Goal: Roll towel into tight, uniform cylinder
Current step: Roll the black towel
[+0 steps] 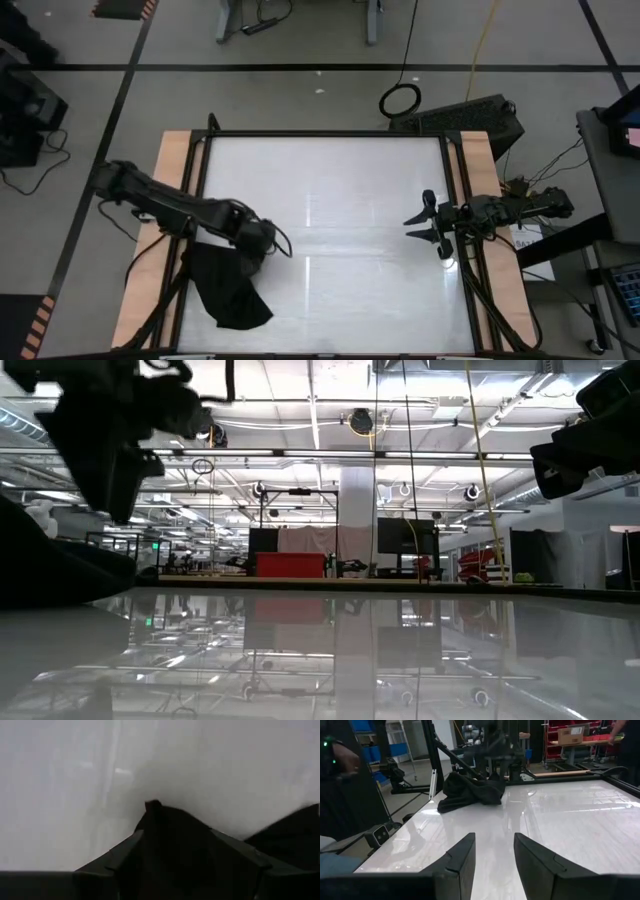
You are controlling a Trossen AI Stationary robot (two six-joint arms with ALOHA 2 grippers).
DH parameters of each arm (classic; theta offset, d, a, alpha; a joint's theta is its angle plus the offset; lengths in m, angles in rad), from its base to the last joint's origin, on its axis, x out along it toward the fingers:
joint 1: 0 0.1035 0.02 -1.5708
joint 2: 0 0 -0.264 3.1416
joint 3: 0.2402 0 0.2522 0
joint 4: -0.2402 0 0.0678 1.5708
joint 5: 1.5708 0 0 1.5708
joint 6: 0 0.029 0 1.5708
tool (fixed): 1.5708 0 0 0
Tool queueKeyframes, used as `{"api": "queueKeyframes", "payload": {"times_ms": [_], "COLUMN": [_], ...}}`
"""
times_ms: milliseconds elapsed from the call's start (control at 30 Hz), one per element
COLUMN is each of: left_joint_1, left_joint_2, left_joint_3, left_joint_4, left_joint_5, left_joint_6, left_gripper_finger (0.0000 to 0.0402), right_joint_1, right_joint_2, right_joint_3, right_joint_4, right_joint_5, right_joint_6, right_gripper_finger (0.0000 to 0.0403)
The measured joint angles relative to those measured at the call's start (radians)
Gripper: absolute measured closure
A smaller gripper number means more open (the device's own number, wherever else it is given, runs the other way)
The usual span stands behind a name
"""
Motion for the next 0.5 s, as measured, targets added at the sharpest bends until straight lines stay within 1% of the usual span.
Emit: {"api": "queueKeyframes", "payload": {"times_ms": [100, 267, 400, 500], "left_joint_1": [-0.006, -0.007, -0.006, -0.006], "left_joint_2": [0.082, 0.178, 0.207, 0.209], "left_joint_3": [0.000, 0.000, 0.000, 0.000], "left_joint_4": [-0.001, -0.009, -0.007, 0.005], "left_joint_5": [-0.005, -0.098, -0.134, -0.134], "left_joint_6": [0.022, 0.043, 0.062, 0.078], "left_gripper_finger": [0.0180, 0.0180, 0.0183, 0.0209], "right_joint_1": [0.000, 0.000, 0.000, 0.000], "right_joint_2": [0.000, 0.000, 0.000, 0.000], "right_joint_3": [0.000, 0.000, 0.000, 0.000], "right_joint_4": [0.000, 0.000, 0.000, 0.000], "right_joint_5": [0.000, 0.000, 0.000, 0.000], "right_joint_6": [0.000, 0.000, 0.000, 0.000], "right_gripper_finger": [0.0277, 0.0277, 0.0277, 0.0277]}}
